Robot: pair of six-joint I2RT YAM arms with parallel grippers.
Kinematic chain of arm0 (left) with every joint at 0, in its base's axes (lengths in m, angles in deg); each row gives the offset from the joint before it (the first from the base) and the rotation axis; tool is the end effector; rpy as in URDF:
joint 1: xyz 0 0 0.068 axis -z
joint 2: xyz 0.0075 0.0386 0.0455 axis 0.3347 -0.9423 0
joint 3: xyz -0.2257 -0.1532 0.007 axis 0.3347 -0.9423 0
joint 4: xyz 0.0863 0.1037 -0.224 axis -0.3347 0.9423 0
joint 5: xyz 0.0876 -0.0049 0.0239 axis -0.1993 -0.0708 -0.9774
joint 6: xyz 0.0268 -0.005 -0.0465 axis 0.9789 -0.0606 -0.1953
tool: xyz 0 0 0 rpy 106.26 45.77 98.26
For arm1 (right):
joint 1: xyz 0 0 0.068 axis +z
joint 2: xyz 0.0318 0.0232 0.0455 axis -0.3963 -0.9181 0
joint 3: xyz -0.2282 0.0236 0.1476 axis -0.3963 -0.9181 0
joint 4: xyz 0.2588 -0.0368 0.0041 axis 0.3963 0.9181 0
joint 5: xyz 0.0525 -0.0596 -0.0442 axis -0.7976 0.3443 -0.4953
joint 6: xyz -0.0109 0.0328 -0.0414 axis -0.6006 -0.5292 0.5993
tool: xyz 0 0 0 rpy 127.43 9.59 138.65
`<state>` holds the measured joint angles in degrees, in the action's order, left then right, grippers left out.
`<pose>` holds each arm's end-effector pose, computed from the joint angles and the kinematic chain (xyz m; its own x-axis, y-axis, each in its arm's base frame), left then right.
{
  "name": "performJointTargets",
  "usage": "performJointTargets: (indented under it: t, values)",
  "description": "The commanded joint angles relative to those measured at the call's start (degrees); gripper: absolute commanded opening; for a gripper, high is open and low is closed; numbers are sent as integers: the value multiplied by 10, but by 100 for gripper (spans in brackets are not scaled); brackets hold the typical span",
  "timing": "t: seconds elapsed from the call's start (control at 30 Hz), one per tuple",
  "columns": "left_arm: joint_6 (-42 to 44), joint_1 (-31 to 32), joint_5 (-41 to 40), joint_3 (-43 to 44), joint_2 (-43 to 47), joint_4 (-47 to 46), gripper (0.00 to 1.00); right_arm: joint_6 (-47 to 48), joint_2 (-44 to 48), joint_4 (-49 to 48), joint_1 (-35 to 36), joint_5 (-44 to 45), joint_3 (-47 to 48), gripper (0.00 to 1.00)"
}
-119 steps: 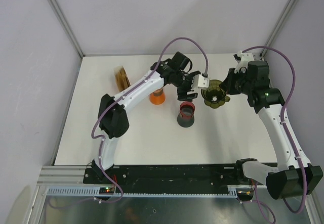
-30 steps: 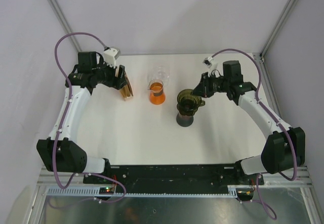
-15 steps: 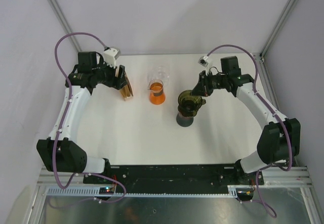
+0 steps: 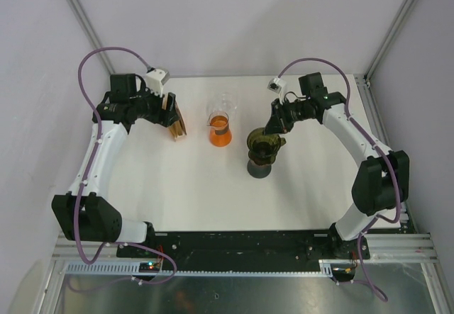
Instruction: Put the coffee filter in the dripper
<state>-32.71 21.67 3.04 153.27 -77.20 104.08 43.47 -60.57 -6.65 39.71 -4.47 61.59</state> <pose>0.2940 -0.0263 0.3626 -0.5282 0.2547 -0.8100 0.5195 0.8515 -0.0710 0.3296 0.1256 0.3086 -0.5416 -0.3542 -0.7624 -0.8273 0.3855 0.4086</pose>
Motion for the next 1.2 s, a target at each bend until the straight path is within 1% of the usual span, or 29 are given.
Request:
performJointTargets:
  t: [0.0,0.17,0.23,0.3,0.37,0.47,0.53,0.67,0.83,0.93,1.0,1.07,1.17]
  values:
    - [7,-5,8,-3,23,-16,78,14,-5,17,5,-12,28,0]
    - [6,-5,9,-4,24,-16,78,18,-12,17,8,0,28,1]
    - [7,-5,8,-6,24,-16,78,17,-9,14,8,-1,28,8]
    - [7,-5,8,-6,24,-16,78,14,-6,4,8,2,29,20]
    - [7,-5,10,-6,24,-16,78,11,-3,-3,8,2,29,28]
    - [8,-5,11,-7,24,-16,78,8,1,-11,9,1,29,36]
    - [8,-5,12,-8,25,-16,78,7,2,-13,10,3,31,40]
    - [10,-5,13,-10,24,-16,78,7,6,-10,16,5,42,51]
    - [9,-5,10,-12,23,-17,78,1,20,-9,22,28,58,63]
    - [4,-7,-9,-14,22,-21,78,-10,36,-23,21,42,62,74]
    - [-9,-13,-31,-16,21,-29,78,-22,52,-37,21,55,61,77]
    - [-27,-26,-55,-20,18,-43,77,-52,70,-59,21,82,56,79]
    - [-60,-36,-99,-40,15,-84,69,-101,105,-102,21,154,37,80]
